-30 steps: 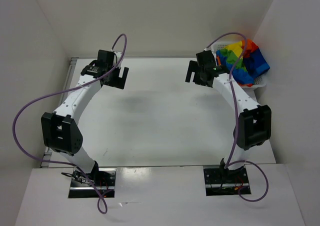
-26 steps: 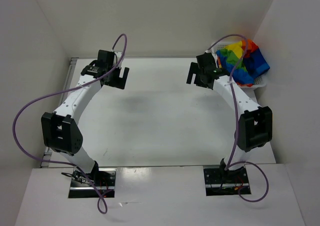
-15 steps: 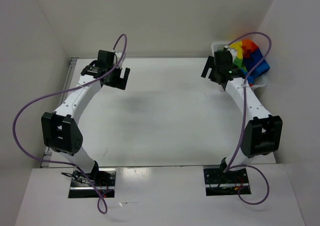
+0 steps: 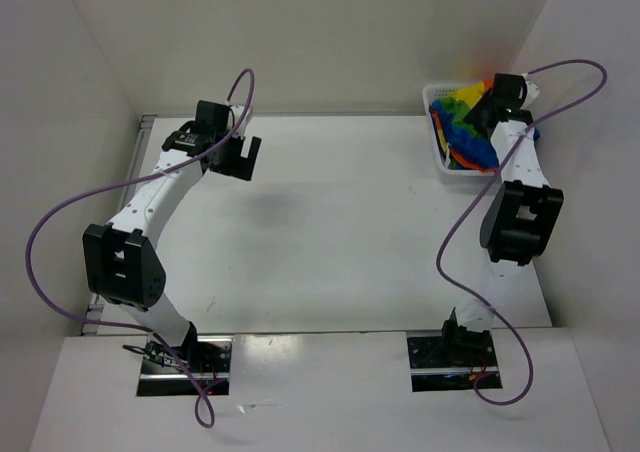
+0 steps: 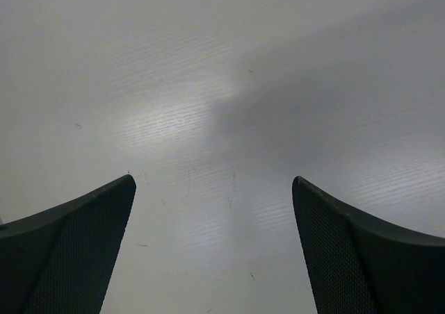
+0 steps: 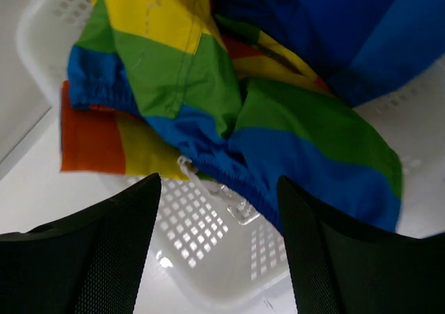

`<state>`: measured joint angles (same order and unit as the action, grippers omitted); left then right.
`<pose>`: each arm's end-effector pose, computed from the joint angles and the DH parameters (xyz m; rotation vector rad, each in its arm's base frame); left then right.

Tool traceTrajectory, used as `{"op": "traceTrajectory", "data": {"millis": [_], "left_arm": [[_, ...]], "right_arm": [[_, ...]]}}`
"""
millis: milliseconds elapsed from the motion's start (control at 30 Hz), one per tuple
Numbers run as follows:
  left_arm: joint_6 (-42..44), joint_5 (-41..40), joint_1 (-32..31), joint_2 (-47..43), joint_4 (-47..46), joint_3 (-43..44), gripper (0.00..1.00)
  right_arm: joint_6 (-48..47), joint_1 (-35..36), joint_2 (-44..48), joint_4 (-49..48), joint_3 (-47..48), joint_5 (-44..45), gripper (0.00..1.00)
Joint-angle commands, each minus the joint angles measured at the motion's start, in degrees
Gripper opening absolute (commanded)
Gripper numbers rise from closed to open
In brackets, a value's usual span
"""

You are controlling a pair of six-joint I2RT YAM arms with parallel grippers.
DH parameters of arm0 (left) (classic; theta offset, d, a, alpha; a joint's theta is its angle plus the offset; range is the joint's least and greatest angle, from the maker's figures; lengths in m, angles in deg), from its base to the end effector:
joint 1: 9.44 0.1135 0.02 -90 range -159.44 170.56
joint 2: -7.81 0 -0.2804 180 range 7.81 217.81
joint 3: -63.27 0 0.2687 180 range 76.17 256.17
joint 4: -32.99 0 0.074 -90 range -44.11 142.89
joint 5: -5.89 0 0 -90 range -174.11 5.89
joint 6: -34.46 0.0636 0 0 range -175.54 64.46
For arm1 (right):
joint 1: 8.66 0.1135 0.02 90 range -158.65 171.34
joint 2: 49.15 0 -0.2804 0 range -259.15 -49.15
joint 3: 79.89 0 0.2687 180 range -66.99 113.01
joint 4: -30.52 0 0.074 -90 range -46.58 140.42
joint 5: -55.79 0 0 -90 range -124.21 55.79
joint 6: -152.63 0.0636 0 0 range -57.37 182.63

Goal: Fold and stack the shorts
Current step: Grab the shorts from the pile

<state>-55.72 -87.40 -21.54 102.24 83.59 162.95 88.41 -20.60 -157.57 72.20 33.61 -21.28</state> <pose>0.3976 -0.0815 0.3198 0.2174 2.3509 -0.0363 0.4720 -0.1144 0.3222 0.8259 2.0317 -0.1136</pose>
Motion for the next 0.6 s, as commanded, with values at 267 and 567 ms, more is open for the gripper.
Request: {"op": "traceTrajectory", "data": {"millis": [267, 567], "left_arm": [[0.19, -1.71, 0.14, -2.68, 2.12, -1.00, 1.00], [0.19, -2.42, 0.14, -3.73, 2.65, -1.53, 1.00]], "right_arm": [[4.37, -2.65, -16.73, 8.75, 16.29, -0.45, 0.43], [2.96, 2.53, -4.88, 5.59, 24.90, 0.53, 0.00]]}}
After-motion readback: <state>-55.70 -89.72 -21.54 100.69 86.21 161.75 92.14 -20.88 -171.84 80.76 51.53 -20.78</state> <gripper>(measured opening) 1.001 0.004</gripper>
